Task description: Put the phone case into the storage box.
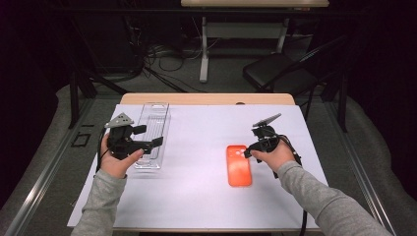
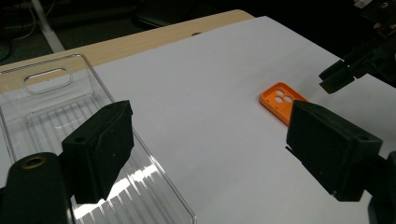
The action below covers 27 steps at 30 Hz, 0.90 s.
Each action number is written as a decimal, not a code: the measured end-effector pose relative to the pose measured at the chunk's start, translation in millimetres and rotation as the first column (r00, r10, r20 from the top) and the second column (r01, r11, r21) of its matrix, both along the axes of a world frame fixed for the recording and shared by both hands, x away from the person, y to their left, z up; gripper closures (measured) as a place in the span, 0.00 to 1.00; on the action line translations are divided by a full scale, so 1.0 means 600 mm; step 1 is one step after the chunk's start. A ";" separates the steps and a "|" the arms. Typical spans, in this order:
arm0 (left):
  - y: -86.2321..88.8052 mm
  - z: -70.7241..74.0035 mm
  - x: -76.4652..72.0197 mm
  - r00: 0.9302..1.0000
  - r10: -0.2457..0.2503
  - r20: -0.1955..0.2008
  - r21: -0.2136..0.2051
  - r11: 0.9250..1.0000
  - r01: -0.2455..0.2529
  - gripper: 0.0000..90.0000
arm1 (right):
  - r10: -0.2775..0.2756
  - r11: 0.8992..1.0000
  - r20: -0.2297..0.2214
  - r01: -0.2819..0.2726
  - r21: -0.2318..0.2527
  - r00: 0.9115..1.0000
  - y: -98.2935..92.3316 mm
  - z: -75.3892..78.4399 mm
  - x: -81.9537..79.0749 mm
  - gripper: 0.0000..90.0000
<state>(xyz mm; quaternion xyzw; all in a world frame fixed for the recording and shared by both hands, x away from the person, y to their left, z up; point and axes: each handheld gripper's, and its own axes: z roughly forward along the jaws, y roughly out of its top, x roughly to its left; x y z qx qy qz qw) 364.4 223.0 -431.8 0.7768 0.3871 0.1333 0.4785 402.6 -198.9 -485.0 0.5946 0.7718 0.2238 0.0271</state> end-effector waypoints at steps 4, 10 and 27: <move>0.002 -0.001 0.001 1.000 0.006 0.001 -0.004 1.000 -0.006 0.17 | -0.002 1.000 -0.024 0.002 -0.002 1.000 0.000 -0.001 0.005 0.61; 0.003 -0.003 0.002 1.000 0.007 -0.003 -0.003 1.000 -0.007 0.17 | -0.016 1.000 -0.079 0.016 -0.001 0.997 0.000 -0.011 0.013 0.62; 0.006 -0.004 0.003 1.000 0.010 -0.010 -0.007 1.000 -0.010 0.17 | -0.100 0.994 -0.137 0.093 -0.062 0.985 0.009 -0.023 0.020 0.60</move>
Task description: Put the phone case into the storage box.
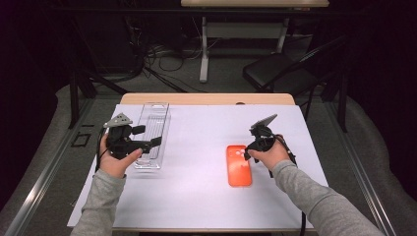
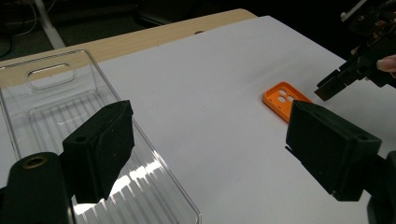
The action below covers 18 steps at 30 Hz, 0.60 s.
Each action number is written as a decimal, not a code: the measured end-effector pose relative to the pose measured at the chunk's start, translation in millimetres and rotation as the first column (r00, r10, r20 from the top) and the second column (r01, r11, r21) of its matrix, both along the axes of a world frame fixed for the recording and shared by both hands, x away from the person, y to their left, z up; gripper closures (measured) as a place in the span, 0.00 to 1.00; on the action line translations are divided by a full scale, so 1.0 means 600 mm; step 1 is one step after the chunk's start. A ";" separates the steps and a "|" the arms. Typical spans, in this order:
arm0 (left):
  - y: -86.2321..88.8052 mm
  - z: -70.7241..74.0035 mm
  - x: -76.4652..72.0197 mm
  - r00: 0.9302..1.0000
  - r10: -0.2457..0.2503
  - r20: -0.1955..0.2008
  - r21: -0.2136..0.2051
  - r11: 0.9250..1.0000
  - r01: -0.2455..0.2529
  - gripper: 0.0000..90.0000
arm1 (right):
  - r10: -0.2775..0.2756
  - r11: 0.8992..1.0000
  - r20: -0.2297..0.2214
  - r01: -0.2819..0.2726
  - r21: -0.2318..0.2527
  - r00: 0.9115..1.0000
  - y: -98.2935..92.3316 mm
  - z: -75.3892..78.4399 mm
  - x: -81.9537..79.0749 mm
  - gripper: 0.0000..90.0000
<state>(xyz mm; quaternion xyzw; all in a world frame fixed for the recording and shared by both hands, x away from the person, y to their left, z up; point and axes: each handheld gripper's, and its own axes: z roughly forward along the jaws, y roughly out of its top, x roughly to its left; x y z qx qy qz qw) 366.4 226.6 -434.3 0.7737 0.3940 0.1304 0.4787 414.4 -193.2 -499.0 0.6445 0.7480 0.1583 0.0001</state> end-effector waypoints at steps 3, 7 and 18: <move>0.001 0.000 0.000 1.000 0.000 -0.002 0.000 1.000 0.000 0.17 | 0.003 1.000 -0.013 -0.003 -0.013 1.000 0.002 -0.003 0.001 0.62; 0.002 0.000 0.000 1.000 0.003 0.001 -0.005 1.000 -0.003 0.17 | -0.007 1.000 0.000 0.007 0.001 1.000 0.005 -0.009 0.002 0.64; 0.005 0.001 0.001 1.000 0.006 -0.002 -0.002 1.000 -0.006 0.17 | -0.014 1.000 -0.041 0.014 -0.021 0.999 0.007 -0.017 0.004 0.71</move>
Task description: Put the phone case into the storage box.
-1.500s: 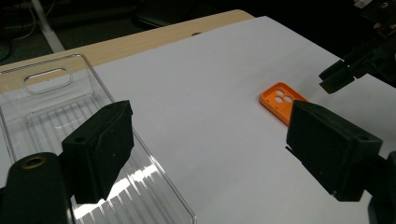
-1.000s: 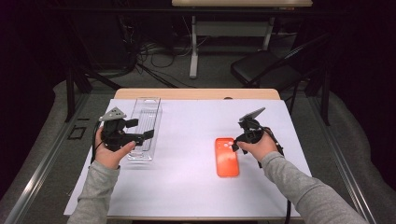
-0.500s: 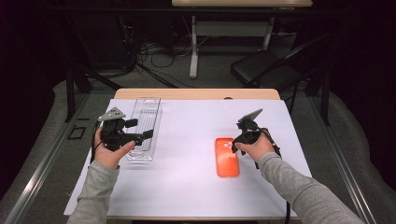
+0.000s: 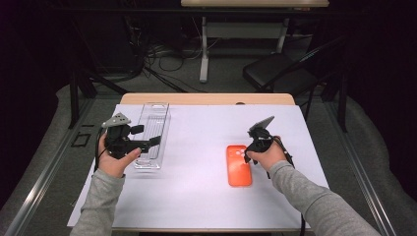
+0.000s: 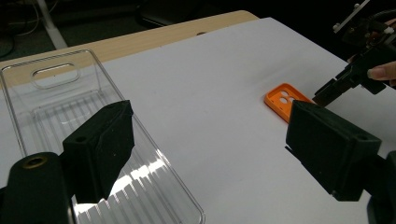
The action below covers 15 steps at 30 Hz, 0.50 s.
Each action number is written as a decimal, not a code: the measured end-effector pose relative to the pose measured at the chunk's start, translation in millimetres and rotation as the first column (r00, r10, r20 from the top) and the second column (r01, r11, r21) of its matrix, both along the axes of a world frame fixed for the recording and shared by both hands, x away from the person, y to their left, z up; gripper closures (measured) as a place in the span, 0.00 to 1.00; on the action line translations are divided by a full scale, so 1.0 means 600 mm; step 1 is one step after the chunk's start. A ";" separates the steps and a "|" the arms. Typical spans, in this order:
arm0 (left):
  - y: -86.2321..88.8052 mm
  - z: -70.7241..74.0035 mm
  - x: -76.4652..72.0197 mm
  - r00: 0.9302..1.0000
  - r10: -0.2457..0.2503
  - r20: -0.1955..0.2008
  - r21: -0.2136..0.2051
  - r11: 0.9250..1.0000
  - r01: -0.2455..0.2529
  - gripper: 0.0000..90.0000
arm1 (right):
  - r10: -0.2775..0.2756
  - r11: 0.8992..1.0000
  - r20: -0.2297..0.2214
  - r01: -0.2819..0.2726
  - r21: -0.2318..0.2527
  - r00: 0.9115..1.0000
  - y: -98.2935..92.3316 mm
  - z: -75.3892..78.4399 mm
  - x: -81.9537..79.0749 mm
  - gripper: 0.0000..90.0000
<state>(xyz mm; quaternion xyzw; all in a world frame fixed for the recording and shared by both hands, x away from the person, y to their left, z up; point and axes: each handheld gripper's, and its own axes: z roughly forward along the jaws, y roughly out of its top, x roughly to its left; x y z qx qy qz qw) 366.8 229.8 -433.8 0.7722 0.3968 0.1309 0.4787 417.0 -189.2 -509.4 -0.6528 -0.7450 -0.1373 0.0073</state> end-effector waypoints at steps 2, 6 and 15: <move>0.000 -0.001 0.000 1.000 0.001 0.001 -0.002 1.000 -0.001 0.17 | -0.004 1.000 -0.008 0.004 0.001 1.000 0.001 -0.001 0.001 0.73; 0.000 -0.001 0.001 1.000 0.002 0.001 -0.002 1.000 -0.002 0.17 | -0.021 1.000 -0.024 0.021 0.005 0.999 0.002 -0.005 0.001 0.74; 0.001 -0.003 0.002 1.000 0.004 -0.003 0.001 1.000 -0.004 0.17 | -0.030 0.999 -0.044 0.031 0.020 0.999 -0.001 -0.025 -0.002 0.78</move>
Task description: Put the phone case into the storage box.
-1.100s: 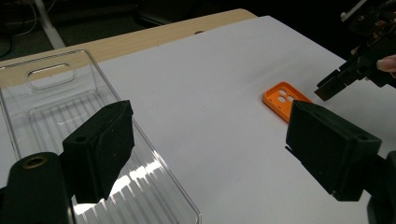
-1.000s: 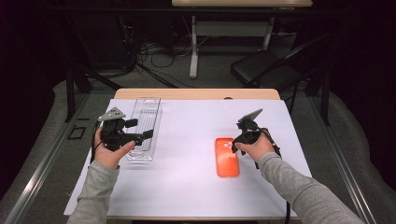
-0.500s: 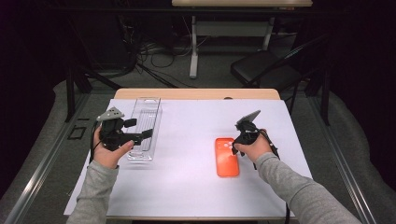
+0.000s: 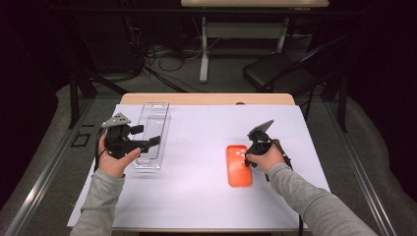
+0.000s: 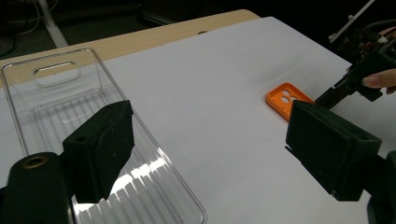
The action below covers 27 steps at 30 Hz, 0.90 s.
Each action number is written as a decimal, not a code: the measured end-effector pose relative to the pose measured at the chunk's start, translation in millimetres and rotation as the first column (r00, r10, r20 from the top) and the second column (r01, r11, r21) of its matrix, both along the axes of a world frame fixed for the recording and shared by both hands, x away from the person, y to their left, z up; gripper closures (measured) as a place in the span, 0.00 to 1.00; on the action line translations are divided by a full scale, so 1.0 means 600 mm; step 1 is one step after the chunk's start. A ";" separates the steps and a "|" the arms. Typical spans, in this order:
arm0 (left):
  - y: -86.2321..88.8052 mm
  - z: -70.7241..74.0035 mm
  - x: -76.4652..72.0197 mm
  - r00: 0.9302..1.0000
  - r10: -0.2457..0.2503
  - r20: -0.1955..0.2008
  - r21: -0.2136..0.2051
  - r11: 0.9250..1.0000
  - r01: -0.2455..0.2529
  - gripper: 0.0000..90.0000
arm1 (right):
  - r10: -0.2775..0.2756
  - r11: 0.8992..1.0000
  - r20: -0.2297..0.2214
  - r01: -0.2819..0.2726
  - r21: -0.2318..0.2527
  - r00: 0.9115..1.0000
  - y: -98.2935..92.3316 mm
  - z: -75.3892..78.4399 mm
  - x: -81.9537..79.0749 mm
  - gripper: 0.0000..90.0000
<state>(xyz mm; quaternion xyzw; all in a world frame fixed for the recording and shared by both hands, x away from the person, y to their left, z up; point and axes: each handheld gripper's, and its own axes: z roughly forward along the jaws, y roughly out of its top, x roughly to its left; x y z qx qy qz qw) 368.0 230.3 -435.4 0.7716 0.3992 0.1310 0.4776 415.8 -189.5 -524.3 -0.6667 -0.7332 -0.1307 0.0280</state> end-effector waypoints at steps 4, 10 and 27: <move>0.001 -0.001 0.000 1.000 0.004 -0.001 0.000 1.000 -0.004 0.17 | -0.005 1.000 -0.001 0.005 0.007 1.000 0.001 0.001 0.000 0.80; 0.004 0.000 0.000 1.000 0.009 0.001 -0.004 1.000 -0.009 0.17 | -0.005 1.000 -0.006 0.005 0.009 1.000 0.004 -0.001 0.000 0.83; 0.006 -0.002 0.002 1.000 0.018 -0.005 -0.006 1.000 -0.018 0.17 | -0.014 1.000 -0.024 0.014 0.015 1.000 0.004 -0.006 0.002 0.88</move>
